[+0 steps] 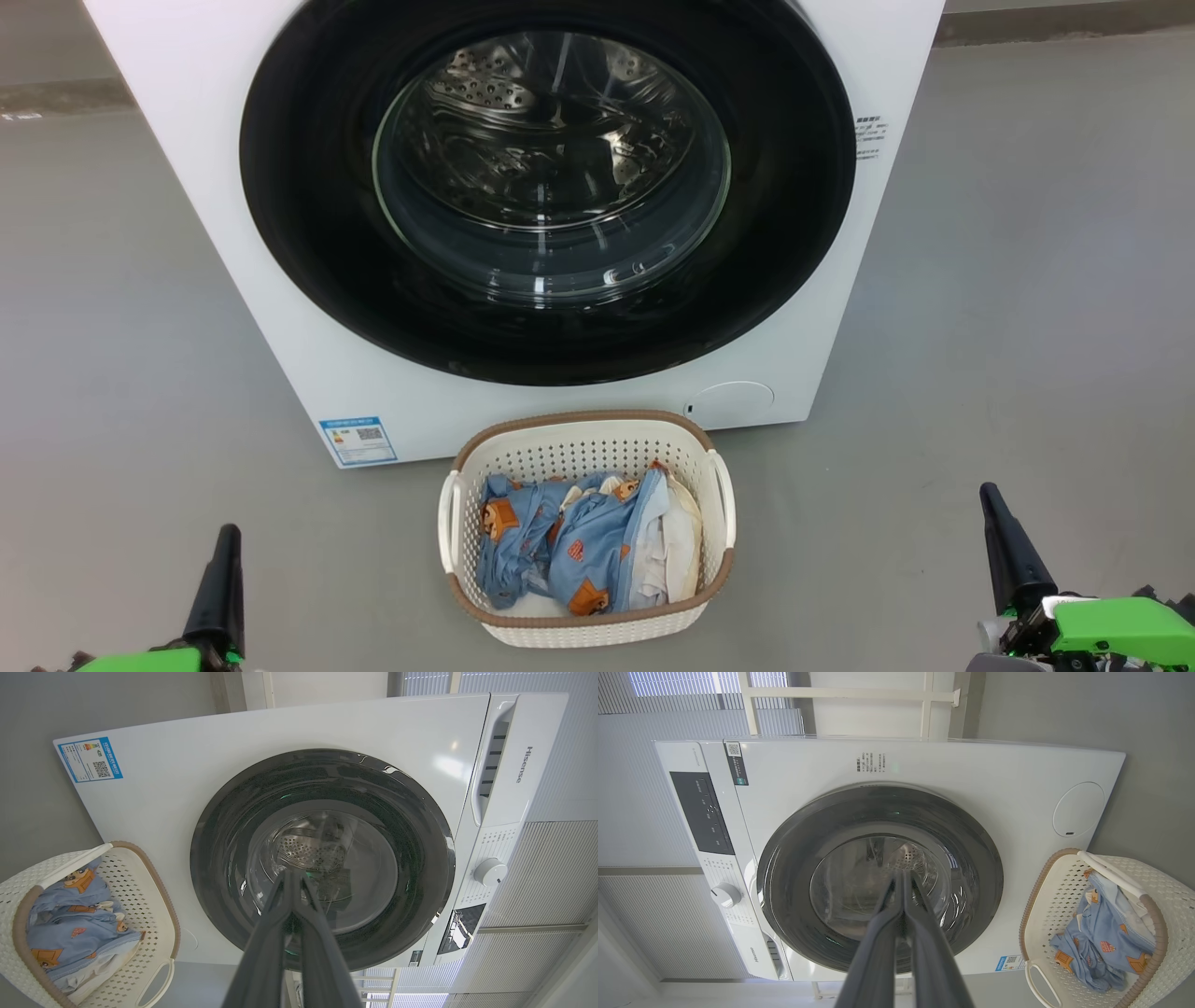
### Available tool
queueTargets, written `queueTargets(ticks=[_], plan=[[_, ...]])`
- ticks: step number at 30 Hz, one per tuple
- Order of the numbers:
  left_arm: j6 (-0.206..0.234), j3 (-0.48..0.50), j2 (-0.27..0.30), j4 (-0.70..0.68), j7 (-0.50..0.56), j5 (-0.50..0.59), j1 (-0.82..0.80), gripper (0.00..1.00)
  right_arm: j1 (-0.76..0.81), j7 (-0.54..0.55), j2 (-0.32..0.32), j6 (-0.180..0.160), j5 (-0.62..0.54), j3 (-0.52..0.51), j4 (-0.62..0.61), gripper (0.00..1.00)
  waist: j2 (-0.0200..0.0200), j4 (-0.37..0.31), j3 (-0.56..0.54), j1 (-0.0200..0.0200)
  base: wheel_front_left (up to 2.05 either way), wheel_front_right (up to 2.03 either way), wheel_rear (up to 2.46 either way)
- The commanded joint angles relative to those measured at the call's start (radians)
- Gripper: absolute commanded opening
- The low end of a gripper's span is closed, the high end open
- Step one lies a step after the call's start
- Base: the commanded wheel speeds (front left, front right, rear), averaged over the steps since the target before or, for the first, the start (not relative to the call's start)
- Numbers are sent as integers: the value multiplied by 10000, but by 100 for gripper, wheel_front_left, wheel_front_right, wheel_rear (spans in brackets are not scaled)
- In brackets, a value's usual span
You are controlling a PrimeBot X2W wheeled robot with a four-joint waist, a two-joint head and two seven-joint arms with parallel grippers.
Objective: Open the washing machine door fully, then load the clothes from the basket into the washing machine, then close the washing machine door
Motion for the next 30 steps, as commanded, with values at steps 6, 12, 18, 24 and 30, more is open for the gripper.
queueTargets(ticks=[6, 12, 18, 24, 30], plan=[[0, -73, -153, 396, -5, -6, 275, 0, 279, -22, 126, 2, -2, 1, 448, 0, -1, -1, 2, 0, 0, 0, 0], [-2, -86, -153, 337, -75, -8, 335, 100, 385, -187, 130, 1, -51, 118, 297, 100, -1, 4, -13, 21, 0, 0, 0], [-4, -123, -136, 211, -198, 53, 395, 100, 495, -362, 122, 1, -197, 252, 82, 100, -1, 13, -9, 1, 0, 0, 0], [-6, -249, -17, 85, -431, 308, 429, 100, 564, -537, 113, 0, -652, 404, -113, 100, -1, 23, -11, 1, 0, 0, 0], [-8, -497, 198, 43, -698, 775, 439, 100, 623, -713, 105, -1, -1291, 539, -315, 100, -1, 32, -14, 0, 0, 0, 0]])
